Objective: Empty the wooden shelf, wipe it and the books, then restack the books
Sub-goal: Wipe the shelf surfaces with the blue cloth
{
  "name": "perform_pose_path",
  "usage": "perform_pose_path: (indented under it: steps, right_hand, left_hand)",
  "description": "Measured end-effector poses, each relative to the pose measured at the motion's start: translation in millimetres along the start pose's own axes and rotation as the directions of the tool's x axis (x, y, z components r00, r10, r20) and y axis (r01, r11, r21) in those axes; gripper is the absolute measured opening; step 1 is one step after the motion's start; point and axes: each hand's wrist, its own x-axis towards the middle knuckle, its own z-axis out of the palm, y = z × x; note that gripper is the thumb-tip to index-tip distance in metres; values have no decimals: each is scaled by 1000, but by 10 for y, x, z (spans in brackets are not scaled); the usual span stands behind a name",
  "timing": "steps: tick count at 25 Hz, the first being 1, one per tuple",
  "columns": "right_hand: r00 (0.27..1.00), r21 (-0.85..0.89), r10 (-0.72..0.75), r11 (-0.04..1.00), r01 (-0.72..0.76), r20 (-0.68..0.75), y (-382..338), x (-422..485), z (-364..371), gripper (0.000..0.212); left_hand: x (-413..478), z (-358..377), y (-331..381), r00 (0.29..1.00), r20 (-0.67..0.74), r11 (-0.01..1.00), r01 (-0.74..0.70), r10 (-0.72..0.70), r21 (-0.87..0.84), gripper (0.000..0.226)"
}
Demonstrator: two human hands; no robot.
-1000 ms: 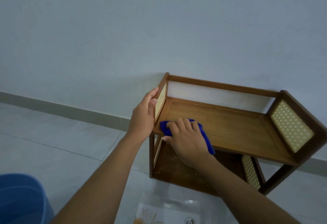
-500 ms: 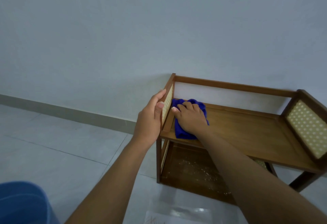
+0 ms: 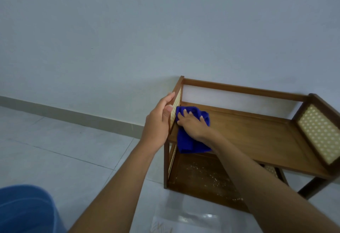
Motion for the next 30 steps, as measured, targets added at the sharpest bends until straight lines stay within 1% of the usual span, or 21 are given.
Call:
perform_pose_path:
  steps: [3, 5, 7, 10, 14, 17, 18, 19, 21, 22, 24, 28, 29, 30]
  right_hand:
    - [996, -49, -89, 995, 90, 21, -98, -300, 83, 48]
    - [990, -61, -141, 988, 139, -17, -106, -467, 136, 50]
    - [975, -115, -205, 974, 195, -86, -82, -592, 183, 53]
    - [931, -216, -317, 936, 277, -182, -8, -682, 277, 61]
    - [890, -271, -406, 898, 346, -208, 57, -690, 393, 73]
    - [840, -288, -504, 850, 440, -204, 177, -684, 294, 67]
    - [846, -270, -501, 853, 446, -184, 189, -679, 243, 63]
    - [870, -244, -466, 873, 422, -161, 179, -678, 207, 61]
    - [936, -229, -332, 926, 300, -118, 127, -654, 199, 65]
    - [951, -244, -289, 935, 256, -113, 87, -641, 219, 67]
    - [945, -232, -296, 937, 260, -136, 68, -671, 246, 64]
    - [909, -52, -367, 930, 364, -197, 284, -849, 123, 47]
    - [909, -17, -363, 930, 368, -206, 329, -883, 97, 41]
    - [918, 47, -323, 939, 342, -230, 352, -891, 76, 35]
  left_hand:
    - [5, -5, 16, 1000, 4, 1000, 17, -17, 16, 41]
    - [5, -5, 24, 1000, 10, 1000, 13, -13, 13, 41]
    - [-1, -8, 27, 1000, 9, 1000, 12, -13, 18, 42]
    - [-7, -8, 38, 1000, 5, 1000, 12, -12, 28, 42]
    - [-19, -7, 30, 1000, 3, 1000, 5, -5, 20, 42]
    - [-15, -7, 11, 1000, 6, 1000, 1, -1, 1, 42]
    - [-12, -11, 7, 1000, 9, 1000, -1, 1, 2, 42]
    - [-6, -13, 3, 1000, 12, 1000, -4, 4, 8, 42]
    - [1, -15, 5, 1000, 14, 1000, -7, 7, 15, 42]
    - [-2, -14, 6, 1000, 14, 1000, -6, 5, 18, 42]
    - [-11, -4, 10, 1000, 16, 1000, 1, -1, 13, 43]
    - [-3, -35, 3, 1000, 20, 1000, 9, -10, 11, 43]
    - [-14, -40, 17, 999, 28, 1000, 20, -21, 14, 45]
    - [-17, -45, 29, 999, 33, 999, 39, -39, 16, 47]
